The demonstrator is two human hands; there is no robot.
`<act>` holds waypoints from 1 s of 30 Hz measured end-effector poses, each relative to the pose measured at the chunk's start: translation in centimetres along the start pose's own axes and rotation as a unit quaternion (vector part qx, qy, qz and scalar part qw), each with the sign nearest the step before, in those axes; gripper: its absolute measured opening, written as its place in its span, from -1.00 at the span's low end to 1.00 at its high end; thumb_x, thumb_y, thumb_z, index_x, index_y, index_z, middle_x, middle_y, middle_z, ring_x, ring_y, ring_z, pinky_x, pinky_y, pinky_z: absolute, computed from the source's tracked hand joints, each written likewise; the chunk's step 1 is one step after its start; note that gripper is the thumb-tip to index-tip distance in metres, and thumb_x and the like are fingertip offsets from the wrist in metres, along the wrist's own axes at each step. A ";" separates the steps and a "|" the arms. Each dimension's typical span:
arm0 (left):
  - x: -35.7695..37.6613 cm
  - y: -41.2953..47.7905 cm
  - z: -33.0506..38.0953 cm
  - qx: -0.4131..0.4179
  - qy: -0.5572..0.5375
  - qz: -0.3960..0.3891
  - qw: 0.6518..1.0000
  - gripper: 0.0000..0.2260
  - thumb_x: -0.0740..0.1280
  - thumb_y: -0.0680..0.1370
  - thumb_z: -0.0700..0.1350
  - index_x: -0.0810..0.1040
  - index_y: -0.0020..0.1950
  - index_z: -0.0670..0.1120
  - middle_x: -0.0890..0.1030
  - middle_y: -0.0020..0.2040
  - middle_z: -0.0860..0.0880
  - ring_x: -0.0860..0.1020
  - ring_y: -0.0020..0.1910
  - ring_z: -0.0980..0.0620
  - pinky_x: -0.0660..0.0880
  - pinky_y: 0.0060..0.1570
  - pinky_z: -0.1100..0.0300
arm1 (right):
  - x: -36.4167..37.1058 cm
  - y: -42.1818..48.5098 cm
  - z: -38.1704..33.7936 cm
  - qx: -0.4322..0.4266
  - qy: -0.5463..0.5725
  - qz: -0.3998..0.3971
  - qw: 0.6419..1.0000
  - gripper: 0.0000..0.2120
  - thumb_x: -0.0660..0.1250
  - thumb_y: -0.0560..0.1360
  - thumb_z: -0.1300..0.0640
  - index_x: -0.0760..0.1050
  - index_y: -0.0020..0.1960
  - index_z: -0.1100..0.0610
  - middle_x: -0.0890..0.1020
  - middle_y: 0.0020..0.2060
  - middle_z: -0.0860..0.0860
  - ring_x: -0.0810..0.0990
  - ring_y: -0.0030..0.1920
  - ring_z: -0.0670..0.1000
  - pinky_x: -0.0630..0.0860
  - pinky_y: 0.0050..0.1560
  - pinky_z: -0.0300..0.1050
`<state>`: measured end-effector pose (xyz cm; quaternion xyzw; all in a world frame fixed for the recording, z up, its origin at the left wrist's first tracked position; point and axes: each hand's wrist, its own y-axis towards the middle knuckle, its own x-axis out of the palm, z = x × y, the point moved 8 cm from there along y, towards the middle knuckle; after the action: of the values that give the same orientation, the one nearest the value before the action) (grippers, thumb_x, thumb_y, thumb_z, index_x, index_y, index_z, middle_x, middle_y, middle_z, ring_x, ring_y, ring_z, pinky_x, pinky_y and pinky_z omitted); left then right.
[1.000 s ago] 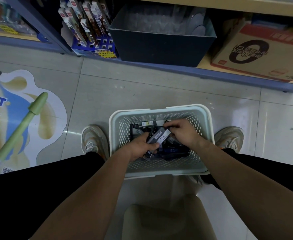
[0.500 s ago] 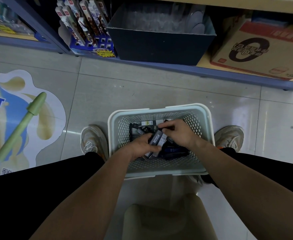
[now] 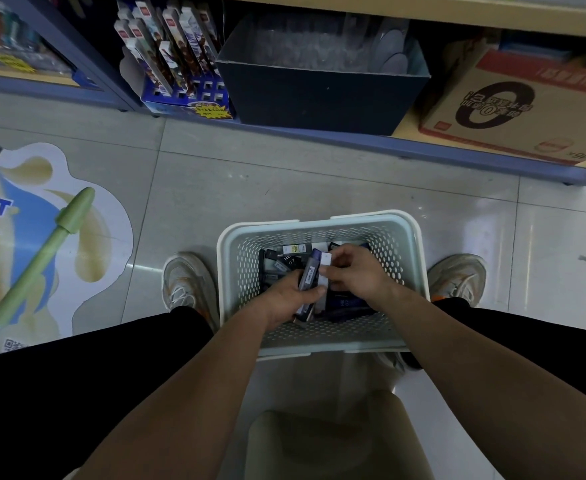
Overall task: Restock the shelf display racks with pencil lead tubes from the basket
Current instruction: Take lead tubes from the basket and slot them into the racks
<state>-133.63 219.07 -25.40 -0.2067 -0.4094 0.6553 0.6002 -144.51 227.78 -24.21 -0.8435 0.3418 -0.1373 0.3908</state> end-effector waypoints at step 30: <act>0.8 -24.6 27.9 0.266 0.081 0.095 0.956 -0.81 0.39 0.59 -0.18 0.45 0.16 -0.11 0.62 -0.12 -0.11 0.61 -0.22 0.01 0.60 -0.14 0.04 | -3.1 -25.4 -27.5 -0.293 -0.025 -0.039 0.955 -0.58 0.40 0.48 0.43 0.50 0.26 0.11 0.68 -0.10 0.15 0.71 -0.11 0.08 0.64 -0.11 -0.08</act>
<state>-139.84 210.47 10.23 -0.1299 -0.1488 0.7755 0.5997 -148.56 226.06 13.08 -0.9368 0.3244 -0.0247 0.1289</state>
